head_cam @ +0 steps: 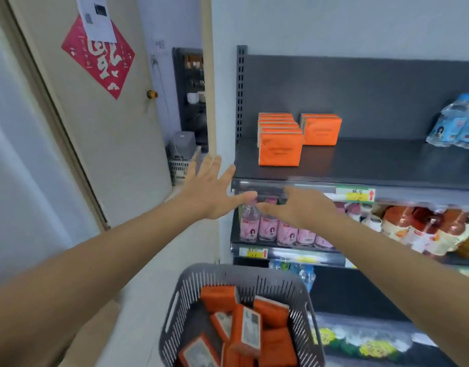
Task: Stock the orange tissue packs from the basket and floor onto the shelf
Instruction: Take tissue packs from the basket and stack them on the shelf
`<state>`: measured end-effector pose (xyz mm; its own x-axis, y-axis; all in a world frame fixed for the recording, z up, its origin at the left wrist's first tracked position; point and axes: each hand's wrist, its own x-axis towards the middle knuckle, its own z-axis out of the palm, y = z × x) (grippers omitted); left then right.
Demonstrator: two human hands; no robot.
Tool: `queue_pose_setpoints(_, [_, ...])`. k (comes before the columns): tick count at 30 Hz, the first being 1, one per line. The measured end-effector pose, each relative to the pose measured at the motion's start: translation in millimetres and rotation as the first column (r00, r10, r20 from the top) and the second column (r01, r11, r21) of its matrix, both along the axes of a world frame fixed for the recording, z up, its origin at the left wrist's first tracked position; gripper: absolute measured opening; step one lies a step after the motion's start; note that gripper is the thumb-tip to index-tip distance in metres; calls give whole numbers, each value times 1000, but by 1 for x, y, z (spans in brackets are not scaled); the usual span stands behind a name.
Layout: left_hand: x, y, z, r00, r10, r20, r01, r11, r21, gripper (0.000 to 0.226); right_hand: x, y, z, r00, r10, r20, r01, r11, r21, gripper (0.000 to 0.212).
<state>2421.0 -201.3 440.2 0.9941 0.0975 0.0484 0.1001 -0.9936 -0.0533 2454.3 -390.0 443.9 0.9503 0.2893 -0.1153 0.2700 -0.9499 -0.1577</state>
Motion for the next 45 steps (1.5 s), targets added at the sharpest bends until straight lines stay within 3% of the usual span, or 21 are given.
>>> queue_pose_setpoints(5, [-45, 21, -52, 966, 85, -244, -98, 994, -42, 100, -35, 29, -57, 971, 8, -239, -48, 985, -163, 87])
queue_pose_setpoints(11, [-51, 25, -119, 846, 82, -527, -112, 993, -25, 97, -40, 34, -130, 892, -67, -447, -56, 965, -256, 82])
queue_pose_setpoints(18, [-34, 4, -205, 695, -25, -719, 5, 1000, -31, 95, -31, 26, -204, 789, -190, -585, -38, 934, -355, 83])
queue_pose_setpoints(23, [-27, -8, -275, 623, -113, -774, 151, 988, -23, 113, -38, 21, -242, 662, -114, -741, -249, 899, -361, 66])
queue_pose_setpoints(26, [-25, -13, -308, 656, -167, -736, 254, 967, 7, 102, -44, 18, -274, 551, -43, -834, -366, 885, -287, 22])
queue_pose_setpoints(28, [-21, -18, -325, 681, -221, -698, 298, 954, -11, 90, -53, 16, -294, 508, -33, -861, -379, 889, -258, 33])
queue_pose_setpoints(31, [-11, -24, -343, 642, -340, -687, 475, 880, 9, 82, -61, 7, -318, 561, -6, -828, -352, 903, -245, 55])
queue_pose_setpoints(36, [1, -28, -358, 676, -457, -578, 612, 785, 97, 84, -59, -3, -335, 582, 46, -812, -293, 943, -157, 62])
queue_pose_setpoints(38, [4, -31, -364, 677, -489, -549, 633, 768, 96, 70, -52, -8, -338, 624, 117, -773, -272, 960, -74, 58])
queue_pose_setpoints(41, [6, -31, -370, 675, -530, -513, 621, 784, 8, 58, -37, -23, -334, 690, 151, -708, -221, 975, -8, 40])
queue_pose_setpoints(45, [4, -23, -362, 740, -494, -457, 403, 869, -286, 53, -35, -40, -335, 678, 163, -717, -202, 979, 32, 44])
